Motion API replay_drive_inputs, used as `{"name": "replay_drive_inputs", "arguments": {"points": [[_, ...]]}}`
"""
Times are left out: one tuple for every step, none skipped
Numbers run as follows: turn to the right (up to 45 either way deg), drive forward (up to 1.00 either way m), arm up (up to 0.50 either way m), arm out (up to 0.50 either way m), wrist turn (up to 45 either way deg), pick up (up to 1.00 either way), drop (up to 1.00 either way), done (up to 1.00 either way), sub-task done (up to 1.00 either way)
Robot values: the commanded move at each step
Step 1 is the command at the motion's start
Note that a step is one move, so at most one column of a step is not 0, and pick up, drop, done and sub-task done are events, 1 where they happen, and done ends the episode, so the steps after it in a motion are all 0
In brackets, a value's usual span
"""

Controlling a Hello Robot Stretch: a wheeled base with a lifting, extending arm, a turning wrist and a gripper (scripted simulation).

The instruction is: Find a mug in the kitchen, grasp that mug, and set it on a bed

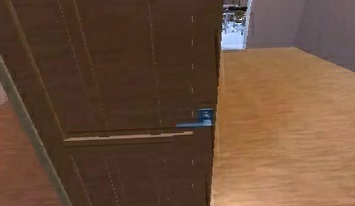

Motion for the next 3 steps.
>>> {"name": "replay_drive_inputs", "arguments": {"points": [[-45.0, 0.0, 0.0, 0.0, 0.0, 0.0, 0.0, 0.0, 0.0], [-33.0, 0.0, 0.0, 0.0, 0.0, 0.0, 0.0, 0.0, 0.0], [0.0, 0.15, 0.0, 0.0, 0.0, 0.0, 0.0, 0.0, 0.0]]}}
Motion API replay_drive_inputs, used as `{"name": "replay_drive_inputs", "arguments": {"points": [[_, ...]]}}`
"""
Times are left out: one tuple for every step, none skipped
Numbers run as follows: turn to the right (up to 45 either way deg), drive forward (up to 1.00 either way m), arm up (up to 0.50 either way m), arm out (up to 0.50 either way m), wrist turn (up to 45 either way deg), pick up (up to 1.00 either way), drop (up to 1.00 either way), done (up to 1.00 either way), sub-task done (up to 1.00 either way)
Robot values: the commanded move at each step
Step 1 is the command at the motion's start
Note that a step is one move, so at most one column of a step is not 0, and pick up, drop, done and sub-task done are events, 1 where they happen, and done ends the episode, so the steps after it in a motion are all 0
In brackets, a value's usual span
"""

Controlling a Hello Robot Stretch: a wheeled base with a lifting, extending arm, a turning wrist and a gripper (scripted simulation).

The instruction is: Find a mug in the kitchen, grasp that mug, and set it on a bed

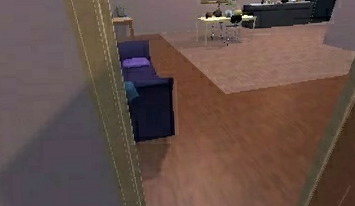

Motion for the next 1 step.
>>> {"name": "replay_drive_inputs", "arguments": {"points": [[15.0, 0.0, 0.0, 0.0, 0.0, 0.0, 0.0, 0.0, 0.0]]}}
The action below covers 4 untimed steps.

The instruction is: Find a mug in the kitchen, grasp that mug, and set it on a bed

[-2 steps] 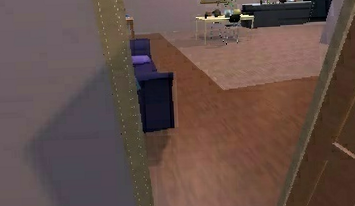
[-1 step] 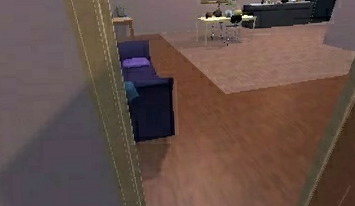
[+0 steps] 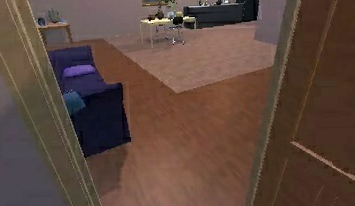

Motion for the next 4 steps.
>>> {"name": "replay_drive_inputs", "arguments": {"points": [[0.0, 0.5, 0.0, 0.0, 0.0, 0.0, 0.0, 0.0, 0.0], [-3.0, 0.0, 0.0, 0.0, 0.0, 0.0, 0.0, 0.0, 0.0], [0.0, 1.0, 0.0, 0.0, 0.0, 0.0, 0.0, 0.0, 0.0], [0.0, 0.3, 0.0, 0.0, 0.0, 0.0, 0.0, 0.0, 0.0]]}}
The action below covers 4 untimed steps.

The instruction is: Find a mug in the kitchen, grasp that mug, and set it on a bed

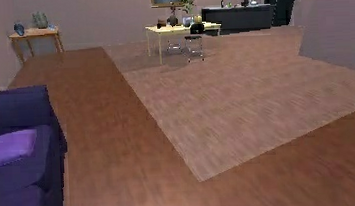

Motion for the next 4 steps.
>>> {"name": "replay_drive_inputs", "arguments": {"points": [[-9.0, 0.0, 0.0, 0.0, 0.0, 0.0, 0.0, 0.0, 0.0], [0.0, 1.0, 0.0, 0.0, 0.0, 0.0, 0.0, 0.0, 0.0], [0.0, 1.0, 0.0, 0.0, 0.0, 0.0, 0.0, 0.0, 0.0], [0.0, 1.0, 0.0, 0.0, 0.0, 0.0, 0.0, 0.0, 0.0]]}}
